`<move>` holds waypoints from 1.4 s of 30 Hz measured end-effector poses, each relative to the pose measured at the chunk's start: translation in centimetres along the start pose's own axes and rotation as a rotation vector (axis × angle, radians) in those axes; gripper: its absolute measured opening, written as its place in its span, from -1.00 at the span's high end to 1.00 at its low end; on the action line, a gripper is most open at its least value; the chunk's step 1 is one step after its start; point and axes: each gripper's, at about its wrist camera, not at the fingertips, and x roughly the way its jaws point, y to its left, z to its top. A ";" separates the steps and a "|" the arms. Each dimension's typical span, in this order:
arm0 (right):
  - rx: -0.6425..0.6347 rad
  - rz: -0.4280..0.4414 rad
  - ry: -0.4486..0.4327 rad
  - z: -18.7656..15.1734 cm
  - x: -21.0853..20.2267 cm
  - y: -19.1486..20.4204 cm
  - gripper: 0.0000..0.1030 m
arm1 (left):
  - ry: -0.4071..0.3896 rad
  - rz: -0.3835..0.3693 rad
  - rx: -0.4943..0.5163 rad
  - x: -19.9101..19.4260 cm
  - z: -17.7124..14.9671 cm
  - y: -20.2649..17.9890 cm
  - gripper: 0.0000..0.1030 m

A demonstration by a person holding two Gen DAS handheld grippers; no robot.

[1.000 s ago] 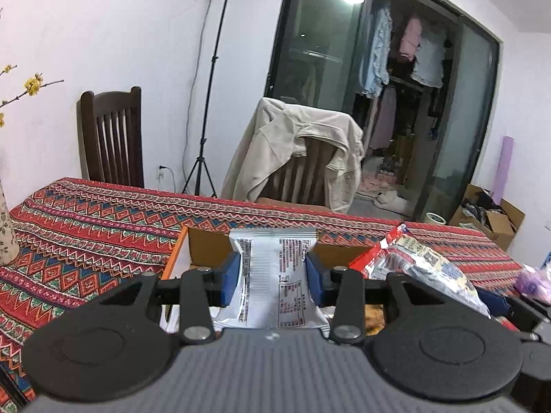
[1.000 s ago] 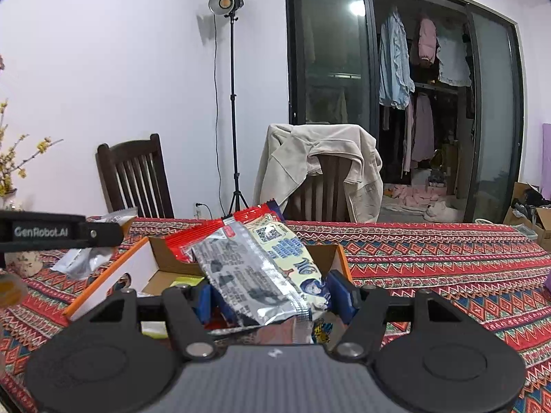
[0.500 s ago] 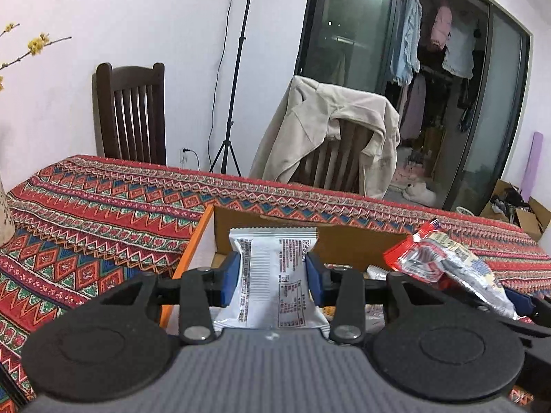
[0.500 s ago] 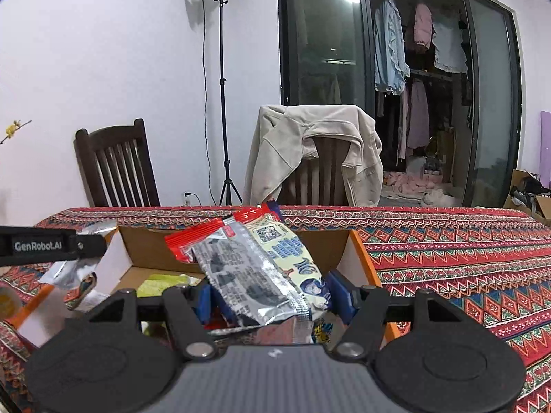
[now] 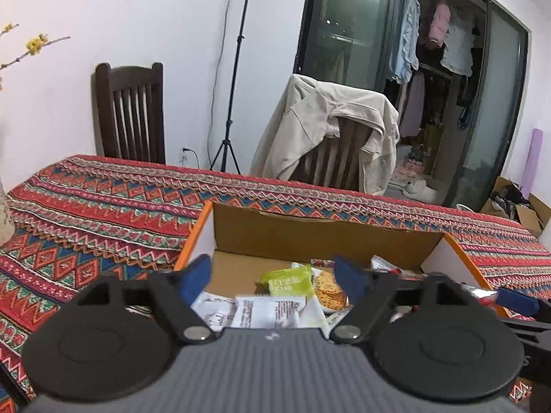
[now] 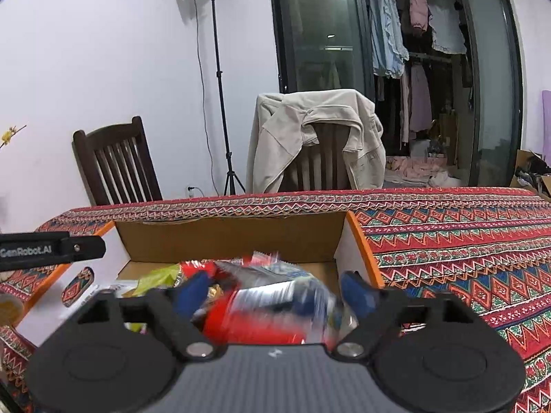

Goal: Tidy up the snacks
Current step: 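Withdraw both grippers from the box back toward the remaining packets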

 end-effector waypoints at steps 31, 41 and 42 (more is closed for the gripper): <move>-0.078 0.035 0.025 -3.6 -12.0 -0.3 -1.00 | -0.029 -0.010 0.004 -11.9 -2.2 2.9 -1.00; -0.093 0.062 0.057 -5.9 -14.4 0.3 -1.00 | 0.024 -0.047 0.039 -13.8 -6.3 3.3 -1.00; -0.096 0.062 0.061 -6.1 -14.6 0.3 -1.00 | 0.027 -0.050 0.044 -13.9 -6.6 3.4 -1.00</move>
